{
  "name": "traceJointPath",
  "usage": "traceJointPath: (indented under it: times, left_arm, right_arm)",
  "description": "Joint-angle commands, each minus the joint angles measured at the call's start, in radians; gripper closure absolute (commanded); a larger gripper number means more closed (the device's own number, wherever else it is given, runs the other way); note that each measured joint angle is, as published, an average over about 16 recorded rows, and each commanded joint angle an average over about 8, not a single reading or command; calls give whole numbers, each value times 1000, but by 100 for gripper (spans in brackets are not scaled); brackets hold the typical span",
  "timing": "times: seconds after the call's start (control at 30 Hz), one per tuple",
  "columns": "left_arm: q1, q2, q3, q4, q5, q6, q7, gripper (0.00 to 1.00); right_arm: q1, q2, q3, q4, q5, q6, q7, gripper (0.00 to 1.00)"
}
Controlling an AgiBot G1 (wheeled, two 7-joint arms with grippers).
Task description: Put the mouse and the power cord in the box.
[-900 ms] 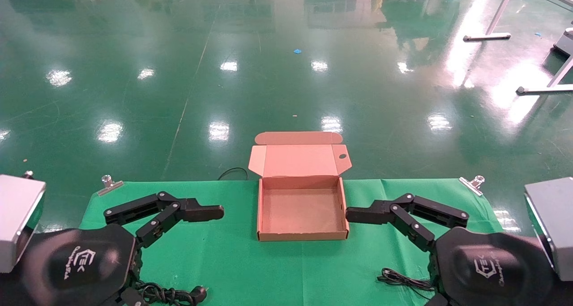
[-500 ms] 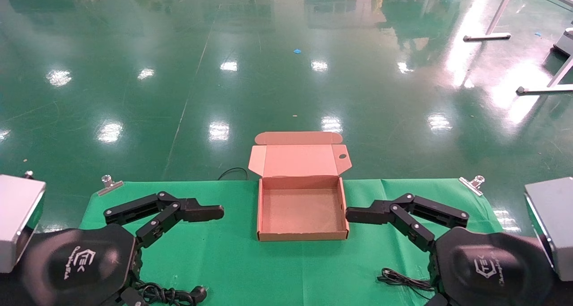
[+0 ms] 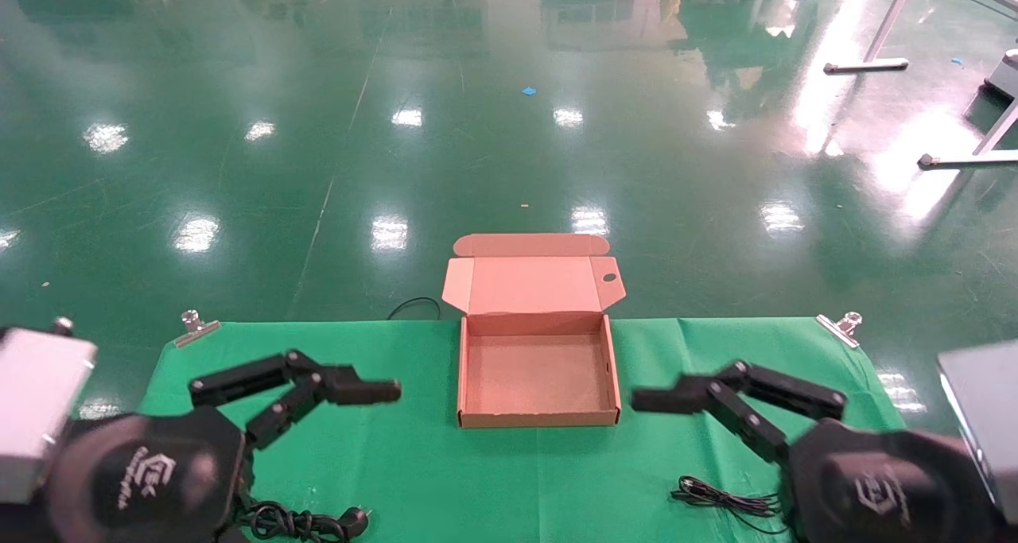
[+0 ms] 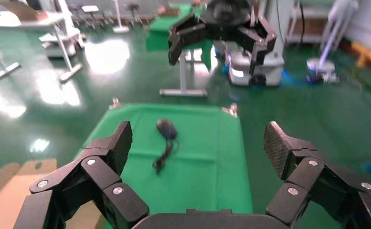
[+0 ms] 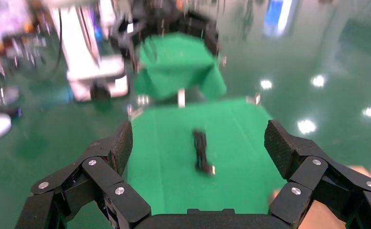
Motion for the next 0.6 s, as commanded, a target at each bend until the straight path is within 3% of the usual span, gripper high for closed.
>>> traceJointPath:
  times: [0.03, 0.4, 0.6]
  left_arm:
    - [-19, -1, 7, -3, 22, 13, -1, 0]
    - [-253, 4, 265, 31, 270, 58, 89, 0]
    - [-372, 44, 428, 146, 401, 55, 184, 0]
  right_arm:
    - [4, 18, -1, -1, -18, -13, -9, 0]
    - [69, 101, -96, -118, -171, -55, -140, 0]
    - [166, 92, -196, -244, -338, -46, -272, 0]
